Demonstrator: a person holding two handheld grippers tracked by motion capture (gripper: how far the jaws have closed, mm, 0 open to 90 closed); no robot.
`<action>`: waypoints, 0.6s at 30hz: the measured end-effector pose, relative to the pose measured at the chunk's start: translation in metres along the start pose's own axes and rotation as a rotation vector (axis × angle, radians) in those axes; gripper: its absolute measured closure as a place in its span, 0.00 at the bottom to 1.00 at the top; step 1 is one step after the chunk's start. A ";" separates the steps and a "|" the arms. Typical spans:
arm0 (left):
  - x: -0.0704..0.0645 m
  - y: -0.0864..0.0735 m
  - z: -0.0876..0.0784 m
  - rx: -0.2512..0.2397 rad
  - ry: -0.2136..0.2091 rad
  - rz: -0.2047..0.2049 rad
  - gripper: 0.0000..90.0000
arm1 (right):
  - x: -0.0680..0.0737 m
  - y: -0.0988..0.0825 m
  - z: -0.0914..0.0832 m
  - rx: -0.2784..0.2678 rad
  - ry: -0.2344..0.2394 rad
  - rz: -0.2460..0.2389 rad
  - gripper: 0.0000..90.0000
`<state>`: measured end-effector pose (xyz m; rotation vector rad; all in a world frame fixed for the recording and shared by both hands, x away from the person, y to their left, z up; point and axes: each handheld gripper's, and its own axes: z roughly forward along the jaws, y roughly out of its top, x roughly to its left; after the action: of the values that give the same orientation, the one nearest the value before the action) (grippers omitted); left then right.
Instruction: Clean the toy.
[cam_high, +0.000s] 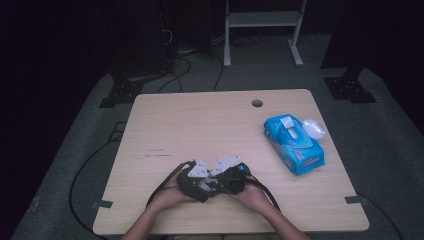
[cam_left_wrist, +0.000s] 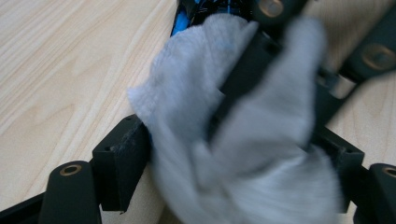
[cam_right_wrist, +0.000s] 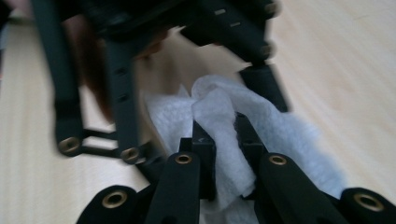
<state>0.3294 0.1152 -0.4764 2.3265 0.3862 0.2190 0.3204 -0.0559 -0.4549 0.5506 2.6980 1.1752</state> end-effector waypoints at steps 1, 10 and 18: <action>0.000 0.000 0.000 0.001 0.000 0.001 0.27 | -0.003 0.000 -0.002 -0.003 -0.017 -0.003 0.91; -0.001 0.001 0.000 -0.008 0.002 -0.005 0.27 | -0.008 0.007 0.005 0.021 -0.032 0.061 0.91; 0.000 0.000 -0.001 -0.010 0.000 -0.001 0.28 | -0.025 0.008 -0.004 0.046 -0.127 0.064 0.91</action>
<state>0.3292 0.1152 -0.4756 2.3169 0.3850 0.2197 0.3449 -0.0634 -0.4463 0.6982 2.6237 1.0569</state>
